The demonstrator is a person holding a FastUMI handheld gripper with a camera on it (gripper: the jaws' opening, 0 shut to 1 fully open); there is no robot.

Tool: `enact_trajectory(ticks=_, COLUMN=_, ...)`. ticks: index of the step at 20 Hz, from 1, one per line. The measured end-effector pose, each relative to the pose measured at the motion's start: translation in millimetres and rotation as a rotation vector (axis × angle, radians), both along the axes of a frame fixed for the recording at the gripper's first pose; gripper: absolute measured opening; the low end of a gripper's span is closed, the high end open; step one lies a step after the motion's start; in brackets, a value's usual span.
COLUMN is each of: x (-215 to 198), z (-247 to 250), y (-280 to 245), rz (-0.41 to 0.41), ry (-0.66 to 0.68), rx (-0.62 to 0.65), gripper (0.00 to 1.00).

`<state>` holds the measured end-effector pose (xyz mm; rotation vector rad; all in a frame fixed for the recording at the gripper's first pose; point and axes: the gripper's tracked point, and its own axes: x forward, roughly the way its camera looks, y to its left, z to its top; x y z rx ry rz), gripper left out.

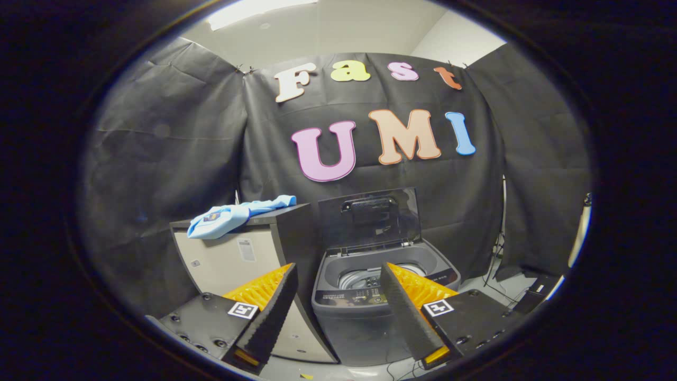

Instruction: Put the clothes into the washing machine and then close the washing machine lid.

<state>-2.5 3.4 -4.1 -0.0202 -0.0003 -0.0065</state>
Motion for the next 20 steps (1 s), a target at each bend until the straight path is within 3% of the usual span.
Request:
enact_trajectory(ticks=10, x=10.4, z=12.8, y=19.1, rz=0.029, ry=-0.005, rx=0.012, gripper=0.97)
enact_trajectory(ticks=15, x=26.9, z=54.1, y=51.1, rz=0.052, ry=-0.047, rx=-0.022, gripper=0.97)
enact_trajectory(ticks=20, x=60.8, z=98.5, y=113.8, rz=0.144, ry=-0.068, rx=-0.064, gripper=0.97)
